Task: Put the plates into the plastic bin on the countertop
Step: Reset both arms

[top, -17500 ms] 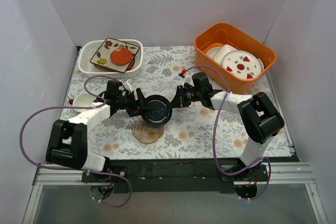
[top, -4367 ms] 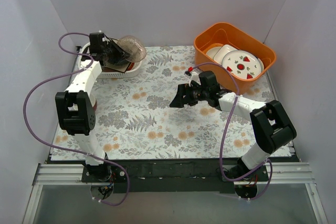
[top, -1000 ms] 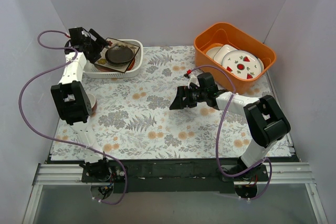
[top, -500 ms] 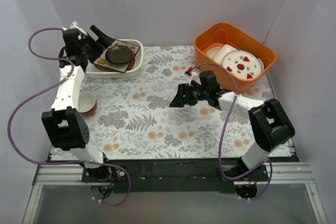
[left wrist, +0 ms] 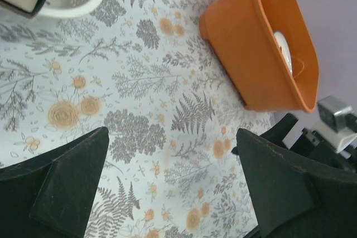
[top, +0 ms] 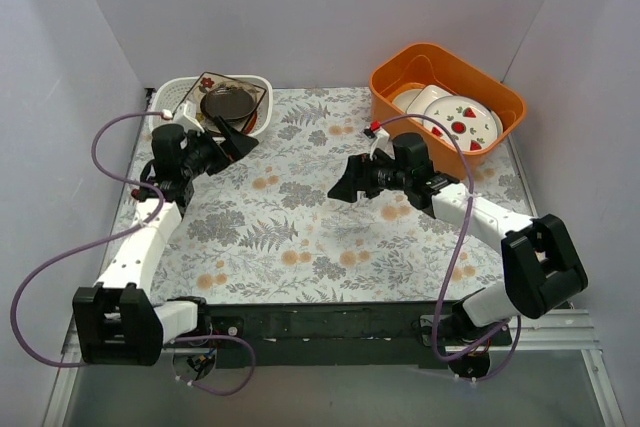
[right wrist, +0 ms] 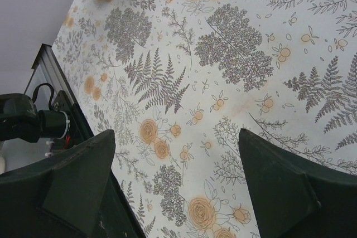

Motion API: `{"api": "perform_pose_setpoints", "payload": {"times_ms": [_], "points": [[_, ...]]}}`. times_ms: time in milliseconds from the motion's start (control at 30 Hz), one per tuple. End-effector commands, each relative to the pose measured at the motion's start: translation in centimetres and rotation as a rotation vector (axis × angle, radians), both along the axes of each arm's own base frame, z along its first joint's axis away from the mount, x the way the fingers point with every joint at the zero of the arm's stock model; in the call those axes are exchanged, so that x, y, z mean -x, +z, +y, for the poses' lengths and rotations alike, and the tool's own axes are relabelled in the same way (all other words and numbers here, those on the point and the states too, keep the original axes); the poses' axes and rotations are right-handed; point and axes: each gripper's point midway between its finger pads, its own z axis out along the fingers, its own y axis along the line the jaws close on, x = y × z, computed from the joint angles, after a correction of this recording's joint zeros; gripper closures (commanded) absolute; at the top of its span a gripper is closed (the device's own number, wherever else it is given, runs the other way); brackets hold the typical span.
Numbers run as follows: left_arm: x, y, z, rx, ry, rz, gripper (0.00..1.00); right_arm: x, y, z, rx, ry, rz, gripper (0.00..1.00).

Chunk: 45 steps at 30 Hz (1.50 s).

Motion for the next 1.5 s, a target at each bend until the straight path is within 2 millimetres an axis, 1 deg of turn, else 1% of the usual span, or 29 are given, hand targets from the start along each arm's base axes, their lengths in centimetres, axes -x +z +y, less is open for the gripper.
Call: {"api": "perform_pose_setpoints", "payload": {"times_ms": [0, 67, 100, 133, 167, 200, 233, 267, 400, 600, 733, 833, 867, 933, 967, 1033, 1067, 1100, 1133, 1167, 1233, 1267, 1367, 1467], "points": [[2.4, -1.1, -0.5, 0.019, -0.007, -0.038, 0.02, -0.2, 1.2, -1.1, 0.003, -0.044, -0.064, 0.02], [3.3, -2.6, -0.7, 0.025, 0.0, -0.012, 0.02, -0.2, 1.4, -1.4, 0.002, -0.052, -0.072, 0.02], [3.6, -3.0, -0.8, 0.027, -0.001, -0.017, 0.02, -0.3, 1.6, -1.6, 0.003, -0.063, -0.079, 0.02], [4.7, -4.4, -0.7, 0.031, 0.008, 0.006, 0.02, -0.3, 1.4, -1.7, 0.006, -0.066, -0.078, 0.02], [5.2, -5.3, -0.6, 0.037, 0.018, 0.025, 0.02, -0.3, 1.4, -1.9, 0.007, -0.069, -0.077, 0.02], [5.4, -5.1, -0.8, 0.048, 0.006, -0.012, 0.02, -0.4, 1.4, -2.0, 0.008, -0.075, -0.077, 0.02], [6.2, -6.1, -0.9, 0.056, 0.003, 0.0, 0.02, -0.4, 1.3, -2.1, 0.009, -0.076, -0.077, 0.02], [6.4, -6.5, -0.9, 0.058, 0.004, 0.006, 0.02, -0.6, 1.3, -2.3, 0.008, -0.081, -0.076, 0.02], [6.9, -7.4, -1.0, 0.05, -0.012, 0.026, 0.02, -0.7, 1.0, -2.3, 0.003, -0.081, -0.07, 0.02], [6.9, -7.6, -1.1, 0.034, -0.026, 0.027, 0.02, -0.9, 0.4, -2.7, 0.01, -0.09, -0.061, 0.02], [7.0, -7.1, -0.9, 0.019, -0.028, -0.003, 0.02, -1.3, -0.4, -3.8, 0.028, -0.111, -0.052, 0.02], [7.1, -6.7, -0.8, 0.018, -0.021, -0.027, 0.02, -1.7, -1.0, -5.2, 0.044, -0.145, -0.049, 0.02], [7.1, -6.8, -0.8, 0.019, -0.015, -0.027, 0.02, -1.9, -1.0, -6.0, 0.05, -0.165, -0.049, 0.02], [7.3, -6.8, -0.6, 0.016, -0.01, -0.031, 0.02, -1.9, -1.9, -7.2, 0.079, -0.189, -0.045, 0.02], [7.2, -6.8, -0.5, 0.015, -0.002, -0.032, 0.02, -2.2, -2.2, -8.2, 0.087, -0.218, -0.041, 0.02], [7.3, -6.9, -0.4, 0.01, 0.009, -0.039, 0.02, -2.1, -3.0, -9.6, 0.101, -0.247, -0.033, 0.02], [7.4, -6.9, -0.3, 0.007, 0.014, -0.043, 0.02, -2.5, -2.8, -10.8, 0.1, -0.283, -0.038, 0.02], [7.2, -6.9, 0.1, 0.002, 0.038, -0.048, 0.02, -2.5, -2.8, -11.5, 0.103, -0.303, -0.037, 0.02], [7.3, -6.8, 0.2, 0.001, 0.046, -0.055, 0.02, -2.6, -3.4, -12.8, 0.115, -0.338, -0.028, 0.02], [7.2, -6.8, 0.4, -0.004, 0.053, -0.061, 0.02, -2.9, -3.0, -13.7, 0.125, -0.379, -0.049, 0.02], [7.0, -6.6, 0.6, -0.008, 0.068, -0.067, 0.02, -3.2, -3.0, -15.5, 0.138, -0.441, -0.053, 0.02], [6.9, -6.6, 0.7, -0.011, 0.072, -0.068, 0.02, -3.1, -2.9, -16.0, 0.138, -0.461, -0.066, 0.02], [6.4, -6.8, 0.6, -0.012, 0.067, -0.061, 0.02, -3.2, -2.2, -17.2, 0.123, -0.51, -0.086, 0.02], [6.1, -6.7, 0.4, -0.007, 0.061, -0.063, 0.02, -3.2, -1.5, -17.6, 0.111, -0.529, -0.114, 0.02]]}}
